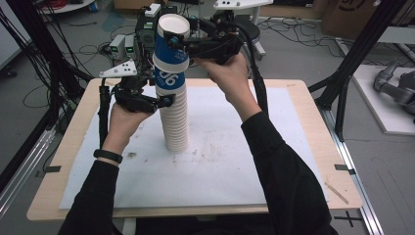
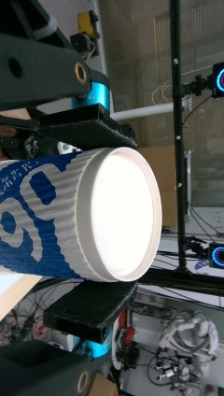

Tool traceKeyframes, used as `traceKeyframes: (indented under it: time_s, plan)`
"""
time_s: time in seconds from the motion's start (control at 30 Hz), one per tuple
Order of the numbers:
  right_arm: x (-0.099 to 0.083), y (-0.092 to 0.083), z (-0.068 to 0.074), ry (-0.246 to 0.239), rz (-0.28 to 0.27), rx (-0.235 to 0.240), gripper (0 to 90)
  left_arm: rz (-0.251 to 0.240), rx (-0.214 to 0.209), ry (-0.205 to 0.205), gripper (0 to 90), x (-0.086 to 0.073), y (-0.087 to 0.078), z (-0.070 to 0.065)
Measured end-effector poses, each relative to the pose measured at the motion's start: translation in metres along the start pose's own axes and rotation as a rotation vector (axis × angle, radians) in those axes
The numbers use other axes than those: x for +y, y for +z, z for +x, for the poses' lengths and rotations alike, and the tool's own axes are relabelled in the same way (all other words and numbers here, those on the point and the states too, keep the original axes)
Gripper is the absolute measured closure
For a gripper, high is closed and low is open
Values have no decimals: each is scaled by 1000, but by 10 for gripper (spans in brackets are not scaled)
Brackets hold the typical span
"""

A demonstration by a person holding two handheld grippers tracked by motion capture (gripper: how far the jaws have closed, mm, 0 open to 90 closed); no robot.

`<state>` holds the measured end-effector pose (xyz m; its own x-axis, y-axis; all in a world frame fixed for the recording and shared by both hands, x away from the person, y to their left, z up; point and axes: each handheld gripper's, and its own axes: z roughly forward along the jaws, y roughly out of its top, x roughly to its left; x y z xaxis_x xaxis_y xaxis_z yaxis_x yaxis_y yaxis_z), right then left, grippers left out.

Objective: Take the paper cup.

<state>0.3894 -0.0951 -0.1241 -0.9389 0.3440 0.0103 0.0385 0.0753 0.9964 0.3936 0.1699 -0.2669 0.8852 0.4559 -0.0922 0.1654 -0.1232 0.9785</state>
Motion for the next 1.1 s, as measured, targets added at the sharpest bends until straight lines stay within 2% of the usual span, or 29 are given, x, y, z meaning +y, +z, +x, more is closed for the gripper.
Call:
traceKeyframes:
  time_s: [0.13, 0.37, 0.5, 0.77, 0.9, 1.1]
  plan:
    - [4, -5, 1, -4, -27, 1, 297, -4, 1, -6, 106, 0, 1, 0]
    - [10, -9, 6, -19, -41, 7, 297, -6, 0, -6, 106, 0, 1, 0]
    - [13, -17, 7, -31, -40, 2, 297, -4, 0, -5, 106, 0, 0, 0]
    - [14, -44, 9, -59, -32, -18, 297, 1, -1, -4, 105, 0, 0, 0]
    - [9, -64, 9, -58, -40, -35, 297, 2, -1, -3, 104, 1, 0, 0]
    - [-3, -85, 5, -64, -15, -65, 297, 6, 13, 11, 103, 2, 0, -2]
